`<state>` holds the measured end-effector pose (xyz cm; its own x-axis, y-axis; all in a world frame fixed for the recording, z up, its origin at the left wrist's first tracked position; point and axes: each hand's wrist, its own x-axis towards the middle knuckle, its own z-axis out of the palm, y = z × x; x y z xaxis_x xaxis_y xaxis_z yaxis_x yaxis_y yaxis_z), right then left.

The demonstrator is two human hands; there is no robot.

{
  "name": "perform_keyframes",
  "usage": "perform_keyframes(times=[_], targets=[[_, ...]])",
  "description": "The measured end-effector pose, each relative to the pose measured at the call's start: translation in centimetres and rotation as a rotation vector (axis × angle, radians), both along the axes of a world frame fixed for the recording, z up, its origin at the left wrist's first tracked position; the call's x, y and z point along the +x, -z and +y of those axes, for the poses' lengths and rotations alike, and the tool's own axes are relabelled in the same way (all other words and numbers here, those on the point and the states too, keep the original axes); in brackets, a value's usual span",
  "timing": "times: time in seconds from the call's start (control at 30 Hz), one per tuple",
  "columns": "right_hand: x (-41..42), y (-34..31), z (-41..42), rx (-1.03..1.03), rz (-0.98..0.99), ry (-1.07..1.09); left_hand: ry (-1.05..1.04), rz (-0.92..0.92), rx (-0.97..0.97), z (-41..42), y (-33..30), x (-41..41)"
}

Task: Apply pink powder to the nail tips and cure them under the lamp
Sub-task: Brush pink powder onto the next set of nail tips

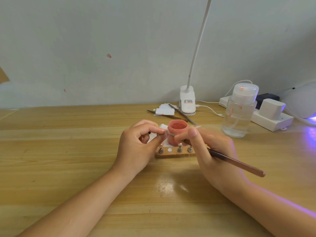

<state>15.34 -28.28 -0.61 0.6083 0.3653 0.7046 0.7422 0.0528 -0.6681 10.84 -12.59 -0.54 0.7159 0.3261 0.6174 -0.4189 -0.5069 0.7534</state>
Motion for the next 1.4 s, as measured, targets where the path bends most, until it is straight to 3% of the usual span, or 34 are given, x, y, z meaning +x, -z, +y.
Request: perform_keyframes(times=[0.1,0.2,0.37,0.5,0.63,0.83,0.97,1.13,1.23,1.4], targets=[[-0.23,-0.01,-0.21,0.062,0.009,-0.022,-0.002,0.002,-0.011,-0.08,-0.05,-0.04],[-0.03,-0.07,0.04,-0.003,-0.059,0.008,0.005,0.005,-0.01,-0.05,-0.05,-0.03],[-0.29,0.04,-0.19,0.027,0.046,-0.034,0.009,0.008,-0.014,-0.11,-0.18,-0.1],[-0.06,0.03,0.03,0.016,-0.058,0.007,0.016,0.025,0.004,-0.09,-0.23,-0.18],[-0.19,0.17,-0.17,0.029,-0.011,-0.031,0.001,0.029,0.009,-0.03,-0.13,-0.16],[0.1,-0.11,0.03,-0.027,-0.158,0.041,0.014,0.009,0.042,-0.04,-0.17,-0.16],[-0.05,0.13,-0.23,0.008,-0.068,-0.034,-0.002,0.006,0.009,-0.09,-0.07,-0.08],[0.02,-0.12,0.07,-0.018,-0.159,0.033,0.014,0.008,0.046,-0.02,-0.01,-0.15],[-0.06,0.02,-0.09,-0.004,-0.052,-0.02,0.009,0.015,0.035,-0.05,-0.02,-0.04],[0.01,-0.21,0.16,-0.037,-0.184,0.04,0.015,0.013,0.078,-0.12,0.01,0.0]])
